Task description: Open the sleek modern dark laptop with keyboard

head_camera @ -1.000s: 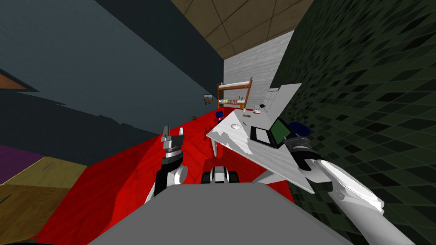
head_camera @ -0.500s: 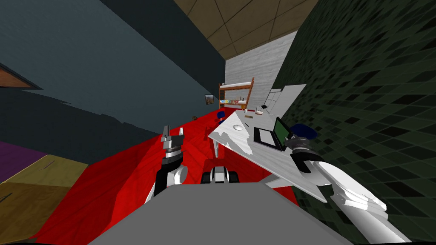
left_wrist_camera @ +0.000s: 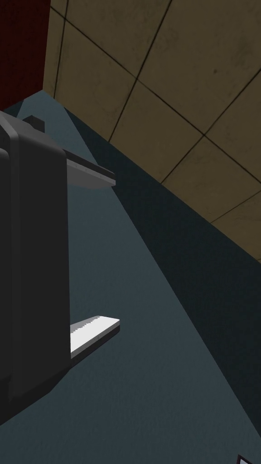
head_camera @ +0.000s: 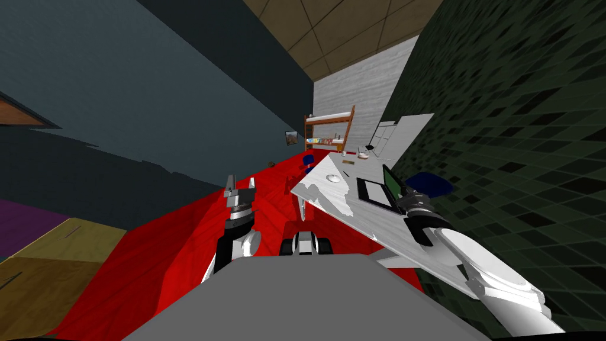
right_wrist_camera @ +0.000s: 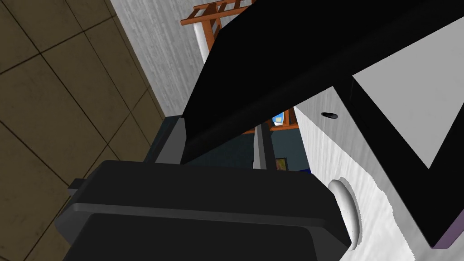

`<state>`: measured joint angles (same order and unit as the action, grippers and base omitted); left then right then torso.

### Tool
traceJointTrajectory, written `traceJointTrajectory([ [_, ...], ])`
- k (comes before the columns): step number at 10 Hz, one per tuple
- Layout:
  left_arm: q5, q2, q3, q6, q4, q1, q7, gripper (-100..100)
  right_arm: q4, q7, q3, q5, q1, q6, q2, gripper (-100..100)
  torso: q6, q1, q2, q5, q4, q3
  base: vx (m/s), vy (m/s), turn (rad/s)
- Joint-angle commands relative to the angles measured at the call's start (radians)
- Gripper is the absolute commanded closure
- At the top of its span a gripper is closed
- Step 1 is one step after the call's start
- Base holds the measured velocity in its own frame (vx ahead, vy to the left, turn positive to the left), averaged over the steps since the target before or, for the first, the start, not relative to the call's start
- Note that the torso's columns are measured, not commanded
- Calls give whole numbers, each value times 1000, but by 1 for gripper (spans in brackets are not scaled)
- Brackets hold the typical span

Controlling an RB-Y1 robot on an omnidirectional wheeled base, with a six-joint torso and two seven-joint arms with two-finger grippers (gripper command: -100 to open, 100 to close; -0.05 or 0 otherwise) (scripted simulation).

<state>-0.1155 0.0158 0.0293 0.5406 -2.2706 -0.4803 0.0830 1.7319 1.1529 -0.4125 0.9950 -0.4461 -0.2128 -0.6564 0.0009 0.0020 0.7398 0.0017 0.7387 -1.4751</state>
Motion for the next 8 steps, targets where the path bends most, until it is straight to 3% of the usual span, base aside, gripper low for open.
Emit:
traceJointTrajectory([
  [1,0,0,0,0,0,0,0,0,7,27,13,31,-7,-12,13,100,0,-1,1,0,1,0,14,4,35],
  [8,0,0,0,0,0,0,0,0,55,191,93,223,-45,-101,94,100,-1,1,-1,1,0,-1,25,-5,44],
])
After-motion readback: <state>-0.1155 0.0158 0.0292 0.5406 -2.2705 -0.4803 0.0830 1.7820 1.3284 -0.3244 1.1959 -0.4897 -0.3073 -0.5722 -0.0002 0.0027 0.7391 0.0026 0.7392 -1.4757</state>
